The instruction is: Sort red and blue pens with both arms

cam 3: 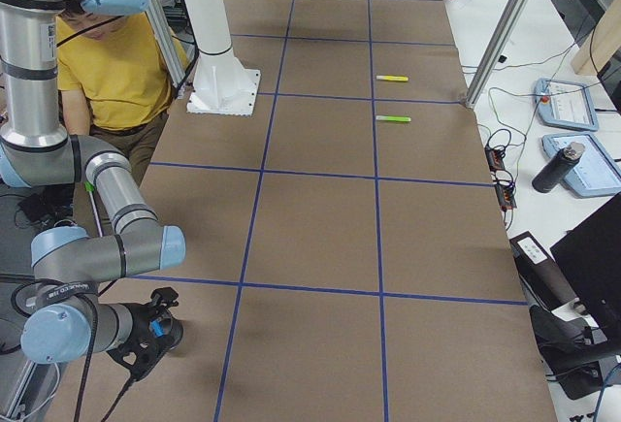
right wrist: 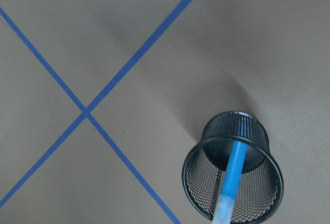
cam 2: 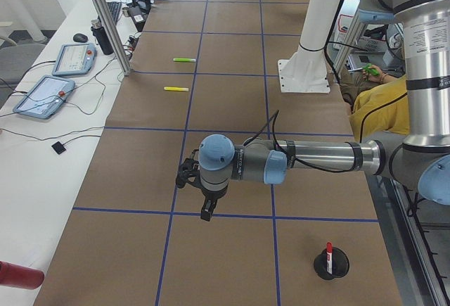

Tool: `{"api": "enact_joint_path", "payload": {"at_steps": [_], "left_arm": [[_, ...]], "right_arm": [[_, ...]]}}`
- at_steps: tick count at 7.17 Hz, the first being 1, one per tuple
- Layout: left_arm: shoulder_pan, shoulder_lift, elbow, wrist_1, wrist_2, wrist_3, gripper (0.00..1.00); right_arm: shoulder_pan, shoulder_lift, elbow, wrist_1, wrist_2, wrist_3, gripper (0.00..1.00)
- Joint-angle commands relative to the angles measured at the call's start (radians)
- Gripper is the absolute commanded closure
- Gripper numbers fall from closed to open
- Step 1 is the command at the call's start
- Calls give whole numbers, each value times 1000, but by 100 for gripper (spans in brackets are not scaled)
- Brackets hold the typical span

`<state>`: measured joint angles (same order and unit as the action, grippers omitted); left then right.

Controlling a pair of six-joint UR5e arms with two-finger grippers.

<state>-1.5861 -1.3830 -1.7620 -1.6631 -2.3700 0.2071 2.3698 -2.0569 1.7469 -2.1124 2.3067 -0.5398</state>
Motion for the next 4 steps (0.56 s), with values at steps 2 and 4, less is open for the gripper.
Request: {"api": "enact_joint_path", "payload": {"at_steps": [2,4], "left_arm": [[0,1,6,3,0,-2,0],[0,1,6,3,0,-5,0]], "right_arm": [[-278,65,-1,297,78,111,0],[-454,116,-4,414,146,242,0]]}}
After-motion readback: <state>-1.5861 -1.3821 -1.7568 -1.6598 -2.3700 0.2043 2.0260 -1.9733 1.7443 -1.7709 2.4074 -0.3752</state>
